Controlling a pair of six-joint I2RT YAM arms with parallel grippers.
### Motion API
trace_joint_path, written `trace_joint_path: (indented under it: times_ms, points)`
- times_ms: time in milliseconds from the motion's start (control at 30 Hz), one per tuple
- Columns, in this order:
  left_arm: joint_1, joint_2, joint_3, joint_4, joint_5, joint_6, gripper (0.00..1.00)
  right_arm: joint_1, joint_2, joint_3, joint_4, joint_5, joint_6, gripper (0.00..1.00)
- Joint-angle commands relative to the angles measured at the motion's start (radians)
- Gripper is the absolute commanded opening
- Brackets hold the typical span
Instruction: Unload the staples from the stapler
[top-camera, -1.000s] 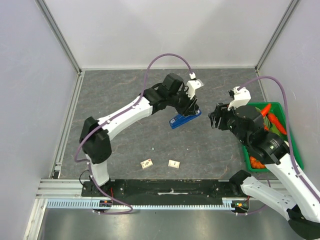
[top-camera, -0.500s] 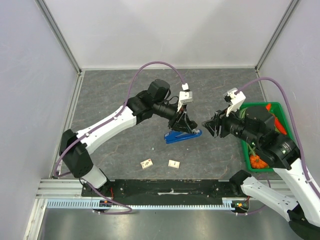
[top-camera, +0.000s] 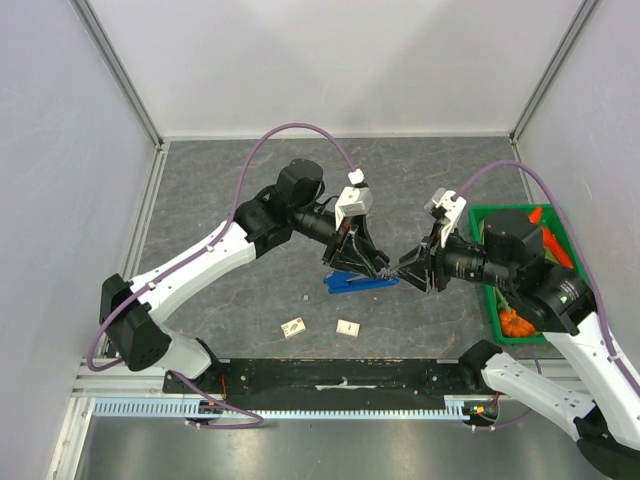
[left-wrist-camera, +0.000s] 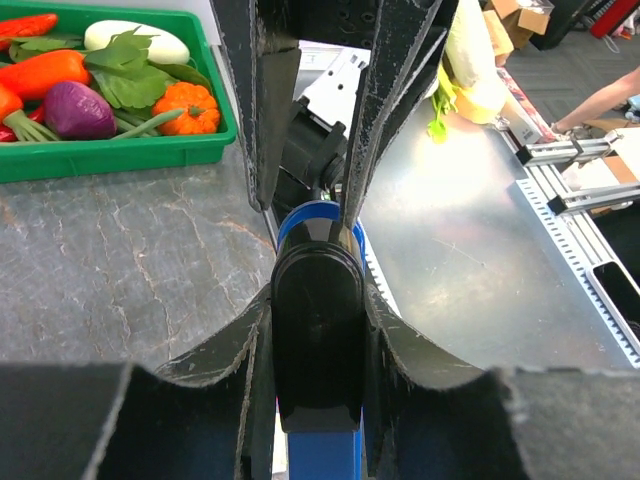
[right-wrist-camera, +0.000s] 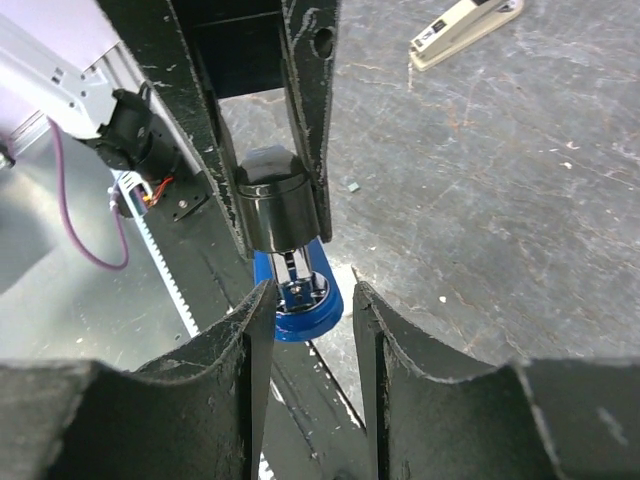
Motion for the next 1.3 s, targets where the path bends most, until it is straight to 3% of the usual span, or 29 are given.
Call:
trace_joint_path:
  times_ms: [0, 567, 767, 1067, 1267]
  points:
    - [-0.001, -0.047, 0.004, 0.083, 0.087, -0.041, 0.02, 0.000, 0.014, 0.031, 0.024, -0.110, -0.018, 0.43]
    - [-0.001, -0.059, 0.004, 0.194, 0.110, -0.135, 0.02, 0.000, 0.000, -0.074, 0.095, -0.207, 0.011, 0.36]
    - [0.004, -0.085, -0.008, 0.299, 0.073, -0.210, 0.02, 0.000, -0.049, -0.169, 0.144, -0.226, 0.058, 0.14]
    - [0.054, -0.153, -0.091, 0.647, -0.085, -0.441, 0.02, 0.000, -0.149, -0.379, 0.315, -0.258, 0.198, 0.13]
    - [0.076, -0.182, -0.163, 0.847, -0.228, -0.569, 0.02, -0.001, -0.156, -0.510, 0.565, -0.252, 0.356, 0.14]
